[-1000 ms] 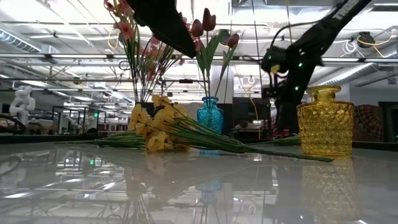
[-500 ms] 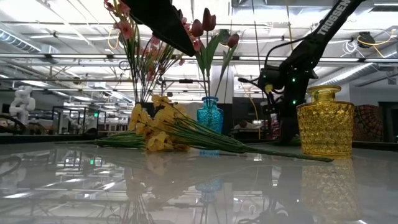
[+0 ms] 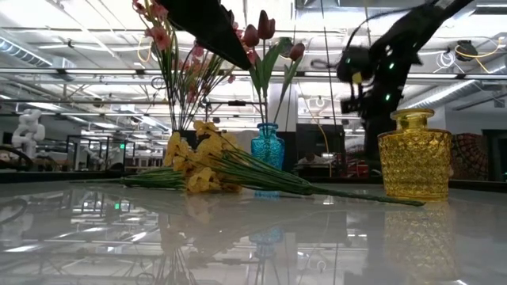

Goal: Sort flowers into vase by color
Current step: Put the top yellow flowers into the yellow vase

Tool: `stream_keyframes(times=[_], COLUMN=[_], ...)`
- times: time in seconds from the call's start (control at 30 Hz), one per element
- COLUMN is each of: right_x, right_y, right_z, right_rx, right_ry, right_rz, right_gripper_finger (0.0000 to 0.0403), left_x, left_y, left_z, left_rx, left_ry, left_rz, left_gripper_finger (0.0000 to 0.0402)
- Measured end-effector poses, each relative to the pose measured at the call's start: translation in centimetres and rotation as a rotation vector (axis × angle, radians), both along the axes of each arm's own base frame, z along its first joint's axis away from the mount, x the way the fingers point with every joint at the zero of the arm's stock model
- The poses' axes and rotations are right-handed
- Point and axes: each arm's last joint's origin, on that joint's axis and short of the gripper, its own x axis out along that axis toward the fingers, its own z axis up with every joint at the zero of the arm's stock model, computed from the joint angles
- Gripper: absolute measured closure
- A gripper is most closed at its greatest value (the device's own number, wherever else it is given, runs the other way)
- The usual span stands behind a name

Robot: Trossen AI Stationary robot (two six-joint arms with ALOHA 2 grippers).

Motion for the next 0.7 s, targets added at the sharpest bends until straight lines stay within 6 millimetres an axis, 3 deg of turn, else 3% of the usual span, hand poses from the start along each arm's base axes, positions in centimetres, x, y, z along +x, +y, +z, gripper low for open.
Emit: stream_keyframes(times=[0.37,0.7], right_x=[-2.8,-4.5], right_y=[4.9,10.0], right_z=[7.1,10.1], right_rx=[-0.085,-0.153], right_ry=[-0.378,-0.531], right_rz=[-0.038,0.2], right_gripper_finger=[0.0402,0.0403], left_x=[0.6,2.0], left_y=[0.0,-0.3], left_z=[0.6,2.7], left_rx=[0.01,0.091], left_ry=[-0.08,-0.335], left_rz=[-0.008,-0.015], left_gripper_finger=[0.0133,0.0133])
